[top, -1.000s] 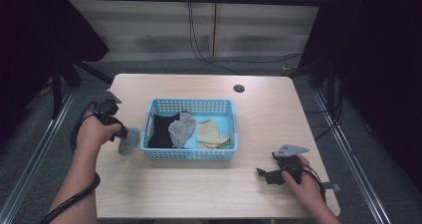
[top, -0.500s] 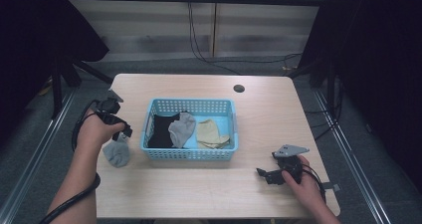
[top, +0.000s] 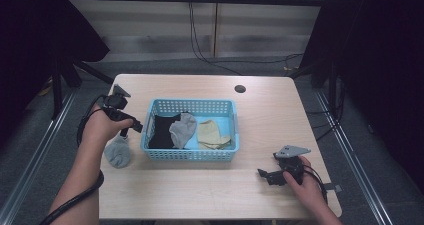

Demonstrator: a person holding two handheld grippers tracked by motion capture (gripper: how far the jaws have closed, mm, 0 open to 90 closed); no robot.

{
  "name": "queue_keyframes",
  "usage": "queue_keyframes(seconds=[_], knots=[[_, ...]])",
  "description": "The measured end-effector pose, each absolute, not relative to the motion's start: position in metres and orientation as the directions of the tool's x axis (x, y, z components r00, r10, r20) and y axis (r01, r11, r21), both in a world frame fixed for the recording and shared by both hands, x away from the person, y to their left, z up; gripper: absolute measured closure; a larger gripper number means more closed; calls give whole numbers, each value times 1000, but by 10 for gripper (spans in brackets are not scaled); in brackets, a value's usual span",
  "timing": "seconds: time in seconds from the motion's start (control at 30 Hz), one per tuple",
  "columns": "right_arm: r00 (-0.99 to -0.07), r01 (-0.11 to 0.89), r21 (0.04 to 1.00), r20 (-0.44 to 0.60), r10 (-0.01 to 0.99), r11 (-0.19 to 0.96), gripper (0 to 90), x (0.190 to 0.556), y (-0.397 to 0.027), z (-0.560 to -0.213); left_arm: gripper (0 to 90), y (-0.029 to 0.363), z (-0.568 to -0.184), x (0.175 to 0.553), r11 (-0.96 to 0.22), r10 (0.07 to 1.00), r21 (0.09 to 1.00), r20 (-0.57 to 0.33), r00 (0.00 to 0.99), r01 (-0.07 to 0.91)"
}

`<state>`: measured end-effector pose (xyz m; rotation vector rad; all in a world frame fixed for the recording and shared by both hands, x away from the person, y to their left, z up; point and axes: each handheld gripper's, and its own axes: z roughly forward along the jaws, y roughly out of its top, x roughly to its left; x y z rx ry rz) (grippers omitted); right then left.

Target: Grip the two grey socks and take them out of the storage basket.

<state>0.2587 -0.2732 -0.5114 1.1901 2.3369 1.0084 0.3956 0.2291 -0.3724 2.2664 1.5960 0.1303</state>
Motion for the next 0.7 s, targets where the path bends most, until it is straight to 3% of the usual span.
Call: queue_keyframes(seconds=[0.7], knots=[[-595, 570, 718, 26, 803, 399, 117, 259, -273, -511, 307, 200, -374, 402, -333, 902, 346, -155, 404, 877]])
